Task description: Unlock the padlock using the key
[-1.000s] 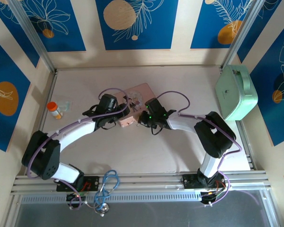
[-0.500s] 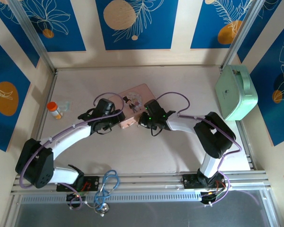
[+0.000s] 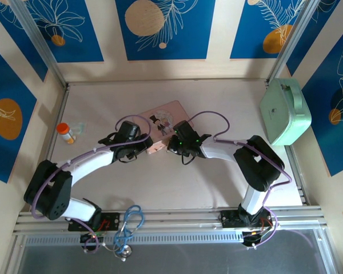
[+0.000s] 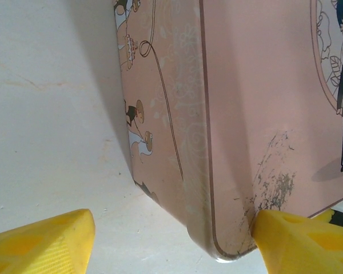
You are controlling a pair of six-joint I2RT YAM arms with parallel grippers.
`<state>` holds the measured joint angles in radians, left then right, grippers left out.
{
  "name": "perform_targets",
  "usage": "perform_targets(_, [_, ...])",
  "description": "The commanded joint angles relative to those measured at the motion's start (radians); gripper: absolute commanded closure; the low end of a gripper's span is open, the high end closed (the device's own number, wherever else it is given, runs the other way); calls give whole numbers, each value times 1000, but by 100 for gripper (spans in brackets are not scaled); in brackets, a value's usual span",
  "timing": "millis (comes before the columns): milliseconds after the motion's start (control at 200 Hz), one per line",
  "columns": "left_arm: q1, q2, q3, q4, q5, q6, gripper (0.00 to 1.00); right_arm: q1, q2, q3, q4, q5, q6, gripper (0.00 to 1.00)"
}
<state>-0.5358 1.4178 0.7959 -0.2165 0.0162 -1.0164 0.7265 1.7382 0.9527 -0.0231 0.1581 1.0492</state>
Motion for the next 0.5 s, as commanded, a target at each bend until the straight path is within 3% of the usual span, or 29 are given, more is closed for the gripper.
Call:
perform_targets(0, [14,50,-9,11,-5,-10,29,25,-11,5,-12,-34,-3,94])
perform_targets(220, [33,73,-50,-21,4,-47,36,-49,-59,-61,28,-26,-10,93])
perform_targets(390, [70,63,-122,-6,39,-59,40,-183,-116,-217,341,-149,-16,91])
perform_targets(495, [81,59,-153,14,58,-65,42,-225,-123,-217,371,-166,-34,91])
